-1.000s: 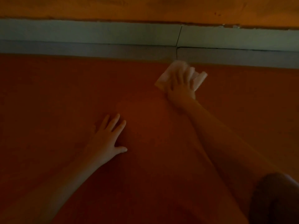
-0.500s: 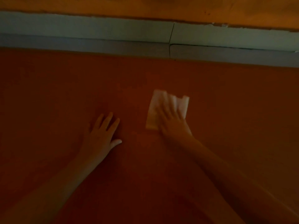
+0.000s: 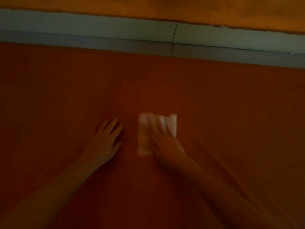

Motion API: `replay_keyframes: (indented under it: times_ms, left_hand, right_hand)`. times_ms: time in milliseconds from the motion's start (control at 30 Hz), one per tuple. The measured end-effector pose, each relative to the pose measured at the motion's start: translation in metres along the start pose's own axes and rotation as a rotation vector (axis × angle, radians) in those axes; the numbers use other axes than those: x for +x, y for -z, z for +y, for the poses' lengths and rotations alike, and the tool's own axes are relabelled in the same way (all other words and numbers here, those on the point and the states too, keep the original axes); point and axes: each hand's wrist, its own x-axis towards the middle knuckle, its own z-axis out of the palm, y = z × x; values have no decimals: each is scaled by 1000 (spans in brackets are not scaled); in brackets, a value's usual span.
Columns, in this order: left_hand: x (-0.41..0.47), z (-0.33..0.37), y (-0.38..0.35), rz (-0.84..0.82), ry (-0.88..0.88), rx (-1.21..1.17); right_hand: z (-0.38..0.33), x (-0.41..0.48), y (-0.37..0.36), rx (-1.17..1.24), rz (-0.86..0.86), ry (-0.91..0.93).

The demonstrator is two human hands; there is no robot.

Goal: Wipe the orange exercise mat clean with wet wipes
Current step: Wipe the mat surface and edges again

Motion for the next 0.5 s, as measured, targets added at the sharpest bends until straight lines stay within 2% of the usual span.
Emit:
replay_keyframes:
  times_ms: [67, 133, 233, 267, 333, 367, 500]
  left_hand:
    - [-8, 1, -1, -27, -1, -18]
    - [-16, 1, -3, -59, -11, -28]
    - [-32, 0, -9, -73, -24, -33]
    - [-36, 0, -11, -72, -26, -37]
    - [-45, 2, -16, -70, -15, -65]
    - [-48, 3, -18, -66, -8, -77]
    - [-59, 7, -23, -94, 22, -120]
  right_hand:
    - [-12, -28, -4, 5, -103, 174]
    - [0, -46, 0, 44, -150, 229]
    - [29, -64, 6, -43, -23, 116]
    - [36, -68, 7, -92, -19, 22]
    - [32, -73, 0, -128, -119, -133]
    - [20, -74, -4, -111, -158, -147]
    - [-32, -87, -3, 28, -163, 14]
